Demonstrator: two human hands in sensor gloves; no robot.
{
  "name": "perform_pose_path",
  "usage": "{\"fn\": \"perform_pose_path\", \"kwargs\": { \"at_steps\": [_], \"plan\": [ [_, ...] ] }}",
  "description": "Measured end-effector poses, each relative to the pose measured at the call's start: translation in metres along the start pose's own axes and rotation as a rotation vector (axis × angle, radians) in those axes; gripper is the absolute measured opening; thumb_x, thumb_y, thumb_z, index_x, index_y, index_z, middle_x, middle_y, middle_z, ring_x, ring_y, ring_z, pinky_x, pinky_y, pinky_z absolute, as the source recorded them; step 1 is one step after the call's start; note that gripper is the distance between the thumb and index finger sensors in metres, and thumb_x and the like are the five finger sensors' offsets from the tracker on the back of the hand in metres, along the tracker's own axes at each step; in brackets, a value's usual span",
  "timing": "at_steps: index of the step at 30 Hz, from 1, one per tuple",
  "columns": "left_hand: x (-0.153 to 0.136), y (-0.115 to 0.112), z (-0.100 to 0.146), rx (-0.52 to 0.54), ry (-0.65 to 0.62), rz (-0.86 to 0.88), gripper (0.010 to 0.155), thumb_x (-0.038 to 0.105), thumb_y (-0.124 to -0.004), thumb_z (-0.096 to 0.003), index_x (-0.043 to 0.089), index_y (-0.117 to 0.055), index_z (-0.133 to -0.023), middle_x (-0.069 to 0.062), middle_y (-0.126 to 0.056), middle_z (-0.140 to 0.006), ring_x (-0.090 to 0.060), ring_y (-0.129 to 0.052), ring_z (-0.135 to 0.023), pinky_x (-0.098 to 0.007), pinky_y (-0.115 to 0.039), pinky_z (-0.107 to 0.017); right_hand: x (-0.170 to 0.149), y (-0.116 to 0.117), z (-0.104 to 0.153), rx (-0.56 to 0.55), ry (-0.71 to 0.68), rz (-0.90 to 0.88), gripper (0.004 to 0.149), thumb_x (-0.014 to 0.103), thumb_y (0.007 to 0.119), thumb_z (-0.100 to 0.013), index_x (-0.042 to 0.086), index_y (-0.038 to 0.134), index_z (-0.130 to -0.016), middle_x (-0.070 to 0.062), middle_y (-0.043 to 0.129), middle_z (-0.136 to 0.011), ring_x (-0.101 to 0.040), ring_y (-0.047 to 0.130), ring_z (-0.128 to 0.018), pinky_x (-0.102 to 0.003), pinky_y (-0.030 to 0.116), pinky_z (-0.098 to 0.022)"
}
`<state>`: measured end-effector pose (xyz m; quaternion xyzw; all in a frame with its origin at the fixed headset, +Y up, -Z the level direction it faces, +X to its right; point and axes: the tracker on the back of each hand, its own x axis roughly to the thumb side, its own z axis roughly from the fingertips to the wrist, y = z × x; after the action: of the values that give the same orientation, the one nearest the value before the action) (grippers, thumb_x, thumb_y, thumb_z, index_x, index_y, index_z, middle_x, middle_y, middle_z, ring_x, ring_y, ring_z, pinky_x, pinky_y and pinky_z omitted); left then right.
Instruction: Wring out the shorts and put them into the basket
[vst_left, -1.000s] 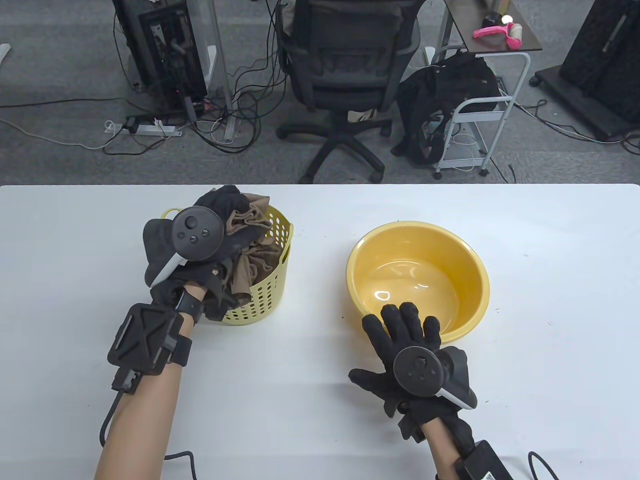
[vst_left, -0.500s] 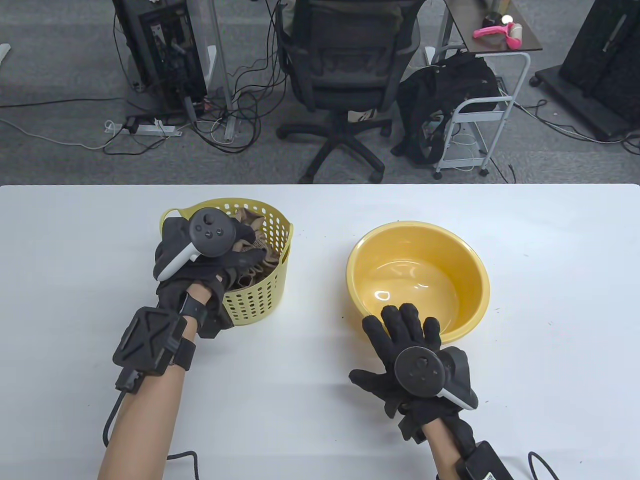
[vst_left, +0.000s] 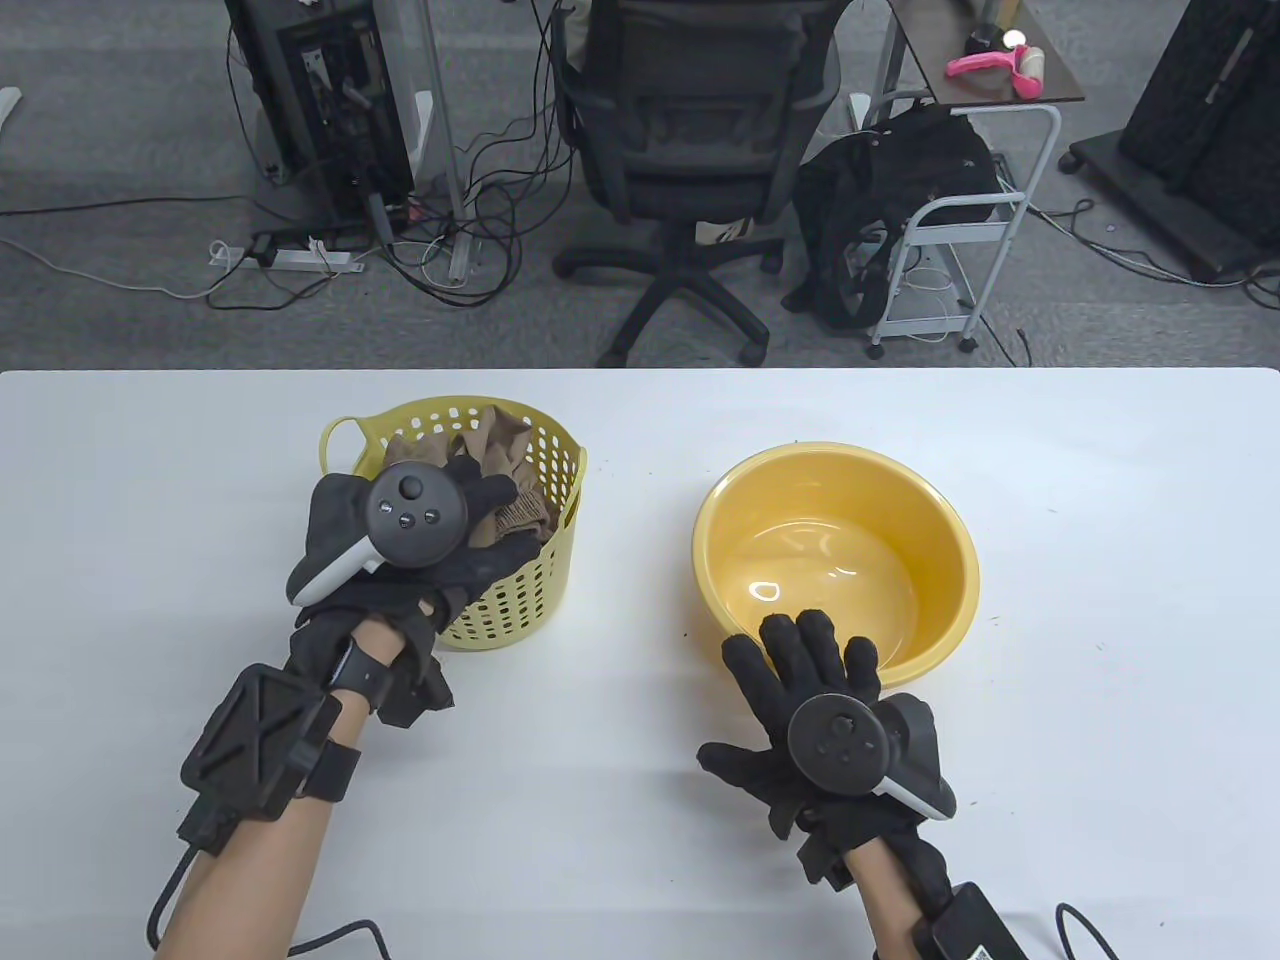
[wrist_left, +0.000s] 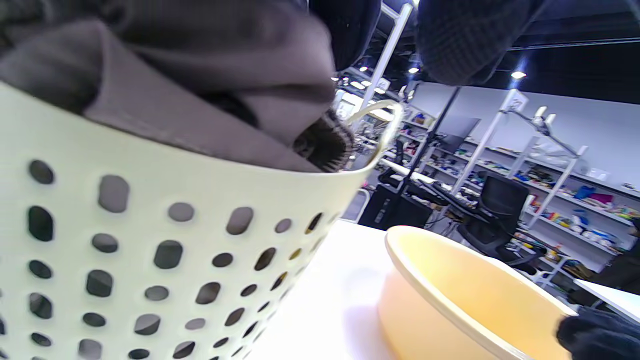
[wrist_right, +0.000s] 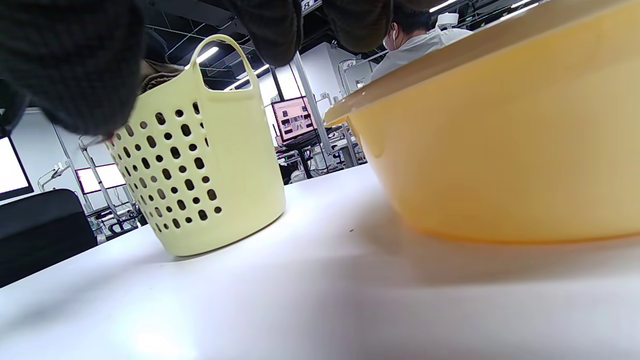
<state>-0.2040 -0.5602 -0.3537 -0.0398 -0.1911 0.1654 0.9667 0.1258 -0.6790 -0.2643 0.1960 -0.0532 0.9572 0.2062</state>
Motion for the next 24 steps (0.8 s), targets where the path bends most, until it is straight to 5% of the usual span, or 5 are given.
{"fn": "perform_pose_path", "kwargs": {
  "at_steps": [11,24],
  "plan": [
    [0.058,-0.022,0.064,0.111,-0.235,-0.131,0.077,0.057,-0.081,-0.0527,0.019,-0.052,-0.112,-0.033,-0.041,-0.122,-0.07,-0.041,-0.105,-0.079,-0.033,-0.063,0.002,0.001,0.001,0.005,-0.008,0.015,0.096,0.07,0.084,-0.041,0.015,0.049,-0.111,-0.029,0.039,-0.112,-0.057,0.03,-0.102,-0.079,0.025,-0.064],
    [0.067,-0.105,0.07,0.047,-0.294,-0.2,0.086,0.068,-0.076,-0.0501,0.024,-0.044,-0.116,-0.031,-0.028,-0.125,-0.071,-0.028,-0.107,-0.084,-0.029,-0.061,0.004,0.001,0.002,0.012,-0.015,0.025,0.099,0.071,0.084,-0.04,0.015,0.046,-0.112,-0.029,0.037,-0.113,-0.06,0.027,-0.101,-0.08,0.024,-0.063]
  ]
}}
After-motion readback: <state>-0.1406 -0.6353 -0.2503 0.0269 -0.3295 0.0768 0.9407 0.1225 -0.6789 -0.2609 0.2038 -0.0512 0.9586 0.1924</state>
